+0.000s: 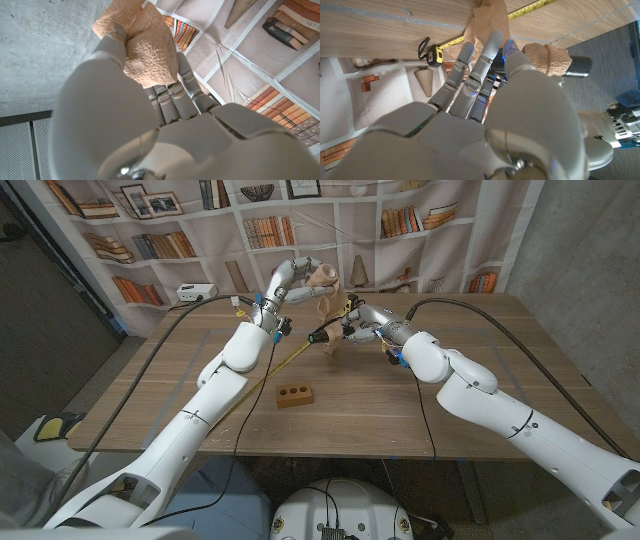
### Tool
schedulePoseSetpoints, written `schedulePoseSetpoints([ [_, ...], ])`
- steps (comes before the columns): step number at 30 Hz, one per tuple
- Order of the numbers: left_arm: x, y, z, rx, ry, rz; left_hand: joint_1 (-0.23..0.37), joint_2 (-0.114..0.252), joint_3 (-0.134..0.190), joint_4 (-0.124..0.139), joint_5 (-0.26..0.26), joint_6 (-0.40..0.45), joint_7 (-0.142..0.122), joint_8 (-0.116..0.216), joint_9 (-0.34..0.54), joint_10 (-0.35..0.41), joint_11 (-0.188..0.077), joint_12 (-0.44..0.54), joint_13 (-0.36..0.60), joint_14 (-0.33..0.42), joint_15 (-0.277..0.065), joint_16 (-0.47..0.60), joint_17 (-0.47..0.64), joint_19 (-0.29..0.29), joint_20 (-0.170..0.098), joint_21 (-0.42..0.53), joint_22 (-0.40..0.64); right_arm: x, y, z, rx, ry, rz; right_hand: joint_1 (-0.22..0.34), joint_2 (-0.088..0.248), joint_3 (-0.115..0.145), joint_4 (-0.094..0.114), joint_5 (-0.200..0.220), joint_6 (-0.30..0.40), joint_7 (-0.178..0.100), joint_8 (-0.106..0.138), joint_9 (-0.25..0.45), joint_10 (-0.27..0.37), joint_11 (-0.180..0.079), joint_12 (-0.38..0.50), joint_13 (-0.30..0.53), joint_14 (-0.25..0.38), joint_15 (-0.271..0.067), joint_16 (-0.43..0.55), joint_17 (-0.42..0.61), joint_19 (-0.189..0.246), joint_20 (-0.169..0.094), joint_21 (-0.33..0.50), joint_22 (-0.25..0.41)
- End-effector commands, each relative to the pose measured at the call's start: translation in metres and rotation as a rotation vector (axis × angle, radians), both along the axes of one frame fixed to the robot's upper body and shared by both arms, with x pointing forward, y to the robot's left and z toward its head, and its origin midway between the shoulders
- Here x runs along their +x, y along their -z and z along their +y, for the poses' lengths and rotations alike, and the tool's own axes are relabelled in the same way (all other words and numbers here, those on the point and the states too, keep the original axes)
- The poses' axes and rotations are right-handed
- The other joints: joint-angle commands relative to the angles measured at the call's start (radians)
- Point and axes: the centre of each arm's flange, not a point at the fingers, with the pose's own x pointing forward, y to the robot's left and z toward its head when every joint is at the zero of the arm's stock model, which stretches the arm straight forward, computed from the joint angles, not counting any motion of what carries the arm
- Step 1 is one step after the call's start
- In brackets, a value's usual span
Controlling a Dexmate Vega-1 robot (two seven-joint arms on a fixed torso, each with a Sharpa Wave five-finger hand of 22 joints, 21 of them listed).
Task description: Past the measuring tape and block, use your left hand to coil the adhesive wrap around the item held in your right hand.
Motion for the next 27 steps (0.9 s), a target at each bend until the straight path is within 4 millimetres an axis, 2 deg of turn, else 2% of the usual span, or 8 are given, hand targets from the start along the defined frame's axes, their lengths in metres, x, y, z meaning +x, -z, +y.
schedulePoseSetpoints([
  [1, -0.001, 0.002, -0.005, 0.058, 0.038, 0.000, 0.205, 0.208, 0.024, 0.012, 0.000, 0.008, 0.000, 0.005, 0.005, 0.010, -0.005, 0.001, 0.003, 0.013, -0.007, 0.004, 0.003, -0.003, 0.002, 0.005, 0.002, 0.009, -0.004, 0.006, 0.034, 0.017, 0.008, 0.001, 0.014, 0.026, 0.032, 0.004, 0.087, 0.080, 0.004, 0.002, 0.323, 0.015, 0.002, 0.145, 0.007, -0.003, 0.000, 0.001, 0.010, -0.051, -0.001, 0.000],
  [19, 0.006, 0.004, 0.001, 0.081, 0.069, 0.007, 0.204, 0.210, 0.025, 0.013, 0.000, 0.006, 0.000, 0.005, 0.004, 0.007, -0.003, 0.000, 0.005, 0.013, -0.005, 0.003, 0.004, -0.006, 0.003, 0.008, 0.002, 0.018, -0.005, 0.016, 0.065, 0.024, 0.021, 0.002, 0.015, 0.025, 0.033, 0.004, 0.085, 0.081, 0.003, 0.001, 0.323, 0.020, 0.002, 0.146, 0.009, -0.003, 0.002, 0.001, 0.012, -0.050, -0.002, 0.000],
  [27, 0.003, 0.003, -0.003, 0.096, 0.083, -0.004, 0.203, 0.209, 0.026, 0.013, 0.000, 0.007, 0.002, 0.006, 0.004, 0.010, -0.004, -0.001, 0.003, 0.013, -0.006, 0.002, 0.004, -0.007, 0.003, 0.009, 0.001, 0.019, -0.003, 0.017, 0.075, 0.031, 0.020, 0.003, 0.014, 0.025, 0.032, 0.005, 0.085, 0.080, 0.002, 0.001, 0.323, 0.017, 0.001, 0.145, 0.008, -0.004, 0.002, 0.003, 0.012, -0.049, -0.002, 0.000],
])
